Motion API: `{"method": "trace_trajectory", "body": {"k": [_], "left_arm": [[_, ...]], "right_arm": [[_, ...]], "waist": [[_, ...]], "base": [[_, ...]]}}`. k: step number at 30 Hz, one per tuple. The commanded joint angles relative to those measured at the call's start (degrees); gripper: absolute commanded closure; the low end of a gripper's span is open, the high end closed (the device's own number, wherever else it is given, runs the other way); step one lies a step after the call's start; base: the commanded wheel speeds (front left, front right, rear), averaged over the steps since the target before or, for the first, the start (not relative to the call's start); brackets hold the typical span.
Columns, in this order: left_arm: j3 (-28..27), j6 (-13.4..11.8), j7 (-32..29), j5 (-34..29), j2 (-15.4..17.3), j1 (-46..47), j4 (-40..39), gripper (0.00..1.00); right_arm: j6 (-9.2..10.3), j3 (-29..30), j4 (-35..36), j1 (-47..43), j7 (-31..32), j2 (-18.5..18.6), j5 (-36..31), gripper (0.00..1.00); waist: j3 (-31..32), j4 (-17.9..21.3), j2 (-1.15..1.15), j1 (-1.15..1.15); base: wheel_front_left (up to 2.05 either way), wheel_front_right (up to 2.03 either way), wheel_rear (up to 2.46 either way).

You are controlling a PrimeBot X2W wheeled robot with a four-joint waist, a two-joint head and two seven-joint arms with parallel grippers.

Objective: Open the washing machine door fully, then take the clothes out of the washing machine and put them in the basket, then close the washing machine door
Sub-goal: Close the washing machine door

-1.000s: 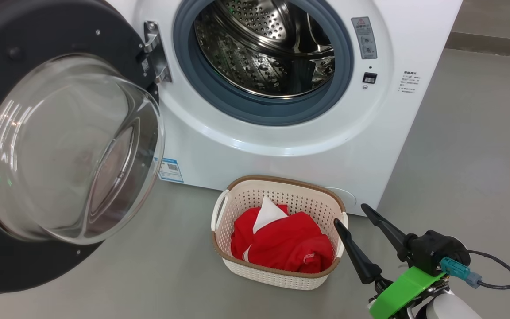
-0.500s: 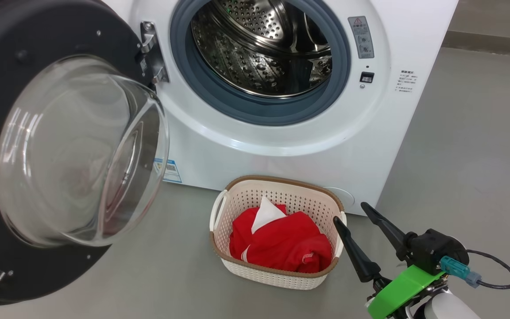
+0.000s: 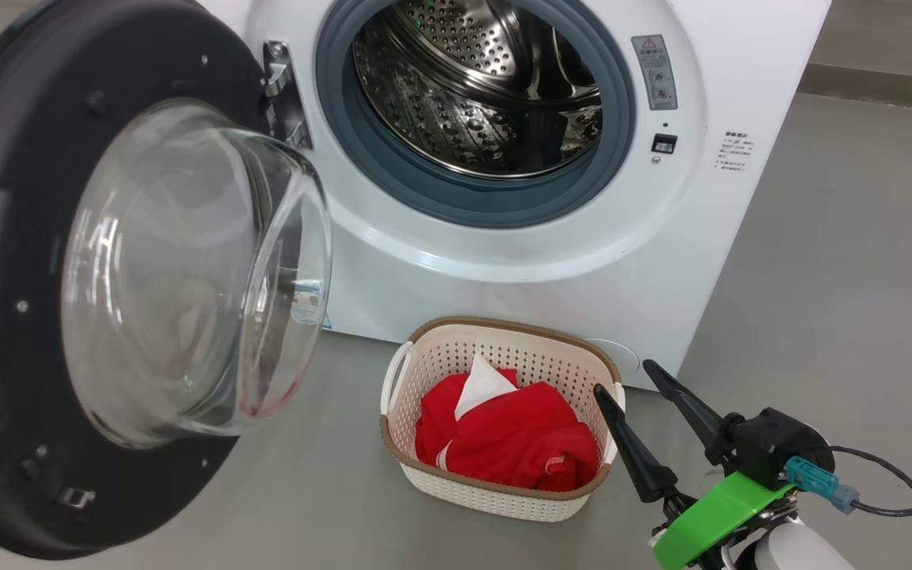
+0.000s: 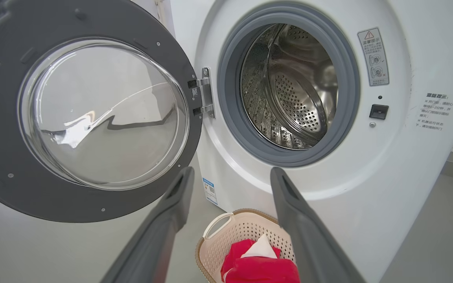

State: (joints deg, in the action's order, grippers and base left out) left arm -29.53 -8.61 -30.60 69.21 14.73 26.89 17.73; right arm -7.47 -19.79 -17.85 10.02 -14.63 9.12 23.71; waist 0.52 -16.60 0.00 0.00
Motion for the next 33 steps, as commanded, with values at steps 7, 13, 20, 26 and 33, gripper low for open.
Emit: {"method": "trace_trajectory", "body": {"k": [7,13,20,26,33], "left_arm": [[-0.52,-1.37,-3.4,2.65,-1.58,-3.06,-7.65,1.0],[-0.15,-1.73,-5.34,4.94,-4.22,-4.47,-11.95,1.0],[0.42,-2.44,-5.45,6.31,-7.62,-5.83,-14.74,1.0],[1.5,-2.76,-5.93,8.08,-9.74,-6.77,-15.74,1.0],[3.75,-3.0,-5.9,9.84,-11.14,-8.32,-17.54,1.0]], "right_arm": [[-0.02,-0.8,1.29,0.96,-0.37,-0.1,0.43,0.0],[-0.02,-0.69,1.26,0.9,-0.37,-0.25,0.43,0.0],[-0.02,-0.45,1.14,0.99,-0.37,-0.16,0.53,0.0],[-0.02,-0.62,0.93,0.86,-0.37,-0.34,0.44,0.0],[-0.02,-0.7,0.7,0.87,-0.37,-0.3,0.61,0.0]], "waist": [[-0.24,0.2,0.0,0.0],[-0.41,0.43,0.0,0.0],[-0.5,0.95,0.0,0.0],[-0.53,1.42,0.0,0.0],[-0.47,1.98,0.0,0.0]], "base": [[0.0,0.0,0.0],[0.0,0.0,0.0],[0.0,0.0,0.0],[0.0,0.0,0.0],[0.0,0.0,0.0]]}}
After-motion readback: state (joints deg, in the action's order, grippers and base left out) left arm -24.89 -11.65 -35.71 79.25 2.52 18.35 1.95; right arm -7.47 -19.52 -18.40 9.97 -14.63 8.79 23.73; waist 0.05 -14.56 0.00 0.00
